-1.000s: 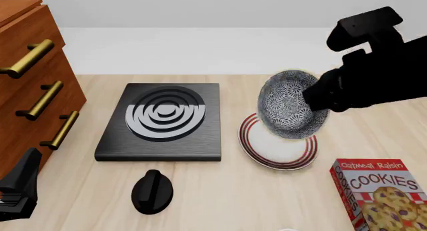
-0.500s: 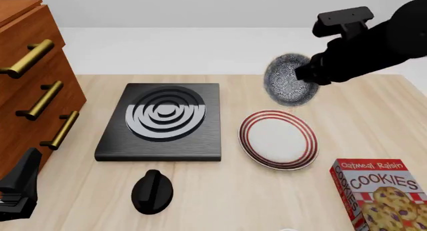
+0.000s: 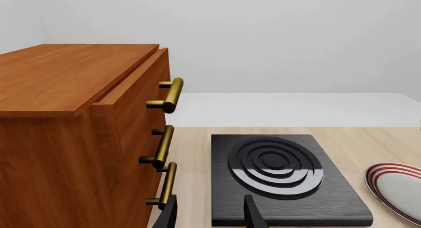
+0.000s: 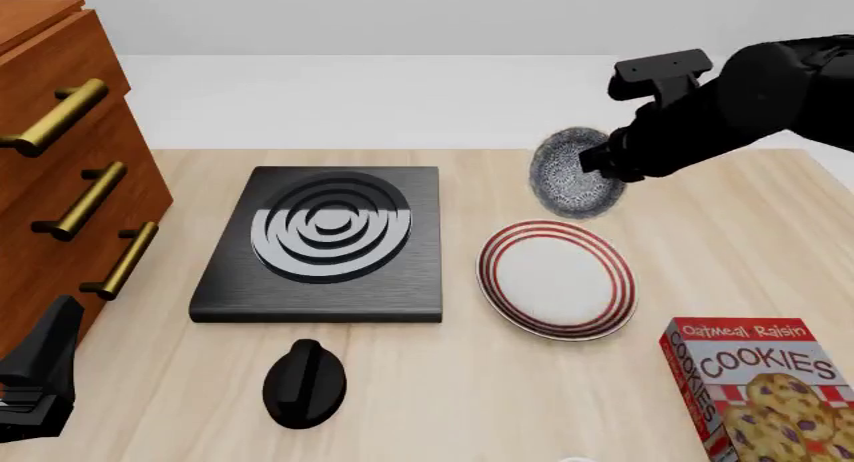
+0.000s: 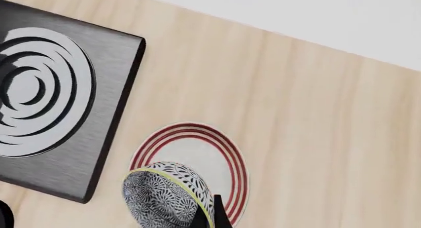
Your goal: Pick the akita bowl on the ramekin and place it on the plate.
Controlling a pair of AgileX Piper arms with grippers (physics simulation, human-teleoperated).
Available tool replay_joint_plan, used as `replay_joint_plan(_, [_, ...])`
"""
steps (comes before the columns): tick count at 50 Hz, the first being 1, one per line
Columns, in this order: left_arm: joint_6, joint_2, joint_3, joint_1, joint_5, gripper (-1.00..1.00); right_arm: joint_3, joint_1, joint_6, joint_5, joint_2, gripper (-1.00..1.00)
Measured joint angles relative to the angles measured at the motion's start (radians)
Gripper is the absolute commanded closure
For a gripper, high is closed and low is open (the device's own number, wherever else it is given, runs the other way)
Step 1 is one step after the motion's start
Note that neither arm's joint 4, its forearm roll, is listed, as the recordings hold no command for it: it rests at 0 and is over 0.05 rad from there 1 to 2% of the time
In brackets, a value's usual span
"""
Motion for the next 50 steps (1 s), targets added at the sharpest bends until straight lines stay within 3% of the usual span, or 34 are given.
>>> replay_joint_plan(50, [0.000, 0.000, 0.000, 0.000, 0.000, -1.00, 0.208, 0.030, 0.086, -0.222, 0.123, 1.00])
